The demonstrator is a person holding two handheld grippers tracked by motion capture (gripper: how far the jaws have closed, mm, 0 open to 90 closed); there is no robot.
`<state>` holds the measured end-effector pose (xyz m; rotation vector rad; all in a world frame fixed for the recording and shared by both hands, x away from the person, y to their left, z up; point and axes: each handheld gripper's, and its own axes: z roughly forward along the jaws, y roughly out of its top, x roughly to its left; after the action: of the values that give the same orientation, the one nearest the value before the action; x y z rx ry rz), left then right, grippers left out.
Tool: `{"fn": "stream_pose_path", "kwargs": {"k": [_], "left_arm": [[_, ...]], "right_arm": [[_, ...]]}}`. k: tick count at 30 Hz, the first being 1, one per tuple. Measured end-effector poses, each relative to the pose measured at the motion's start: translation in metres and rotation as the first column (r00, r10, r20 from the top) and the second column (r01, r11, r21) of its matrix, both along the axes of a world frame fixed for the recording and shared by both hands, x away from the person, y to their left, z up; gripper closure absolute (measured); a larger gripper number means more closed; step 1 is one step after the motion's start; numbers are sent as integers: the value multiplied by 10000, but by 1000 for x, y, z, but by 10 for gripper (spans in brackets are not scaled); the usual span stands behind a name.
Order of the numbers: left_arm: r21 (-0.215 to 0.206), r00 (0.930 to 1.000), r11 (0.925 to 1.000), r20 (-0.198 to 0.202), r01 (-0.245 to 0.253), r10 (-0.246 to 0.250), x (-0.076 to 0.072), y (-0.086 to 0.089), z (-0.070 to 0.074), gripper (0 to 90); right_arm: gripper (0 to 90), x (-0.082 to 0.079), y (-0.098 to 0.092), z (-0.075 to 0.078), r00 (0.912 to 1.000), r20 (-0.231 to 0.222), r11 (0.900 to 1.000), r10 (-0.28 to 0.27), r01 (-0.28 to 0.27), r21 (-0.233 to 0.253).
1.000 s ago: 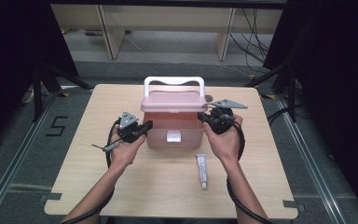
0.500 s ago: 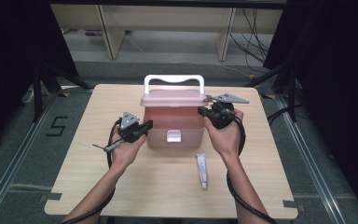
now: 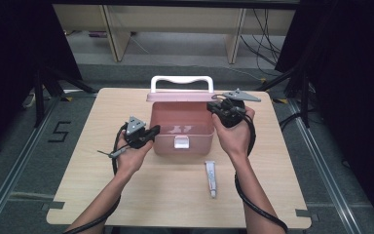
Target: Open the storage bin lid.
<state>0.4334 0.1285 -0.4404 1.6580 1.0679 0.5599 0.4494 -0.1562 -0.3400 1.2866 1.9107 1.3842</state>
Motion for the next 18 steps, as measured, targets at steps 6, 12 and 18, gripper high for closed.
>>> {"fn": "stream_pose_path", "kwargs": {"k": [6, 12, 18], "left_arm": [[45, 10000, 10000, 9, 5, -5, 1, -1, 0, 900], [76, 10000, 10000, 9, 13, -13, 2, -1, 0, 900], [83, 10000, 10000, 46, 18, -18, 2, -1, -1, 900]], "right_arm": [[900, 5, 2, 5, 9995, 269, 9999, -147, 146, 38], [900, 13, 3, 9, 9984, 542, 9998, -175, 171, 71], [900, 21, 4, 15, 9981, 558, 9996, -274, 270, 72]]}}
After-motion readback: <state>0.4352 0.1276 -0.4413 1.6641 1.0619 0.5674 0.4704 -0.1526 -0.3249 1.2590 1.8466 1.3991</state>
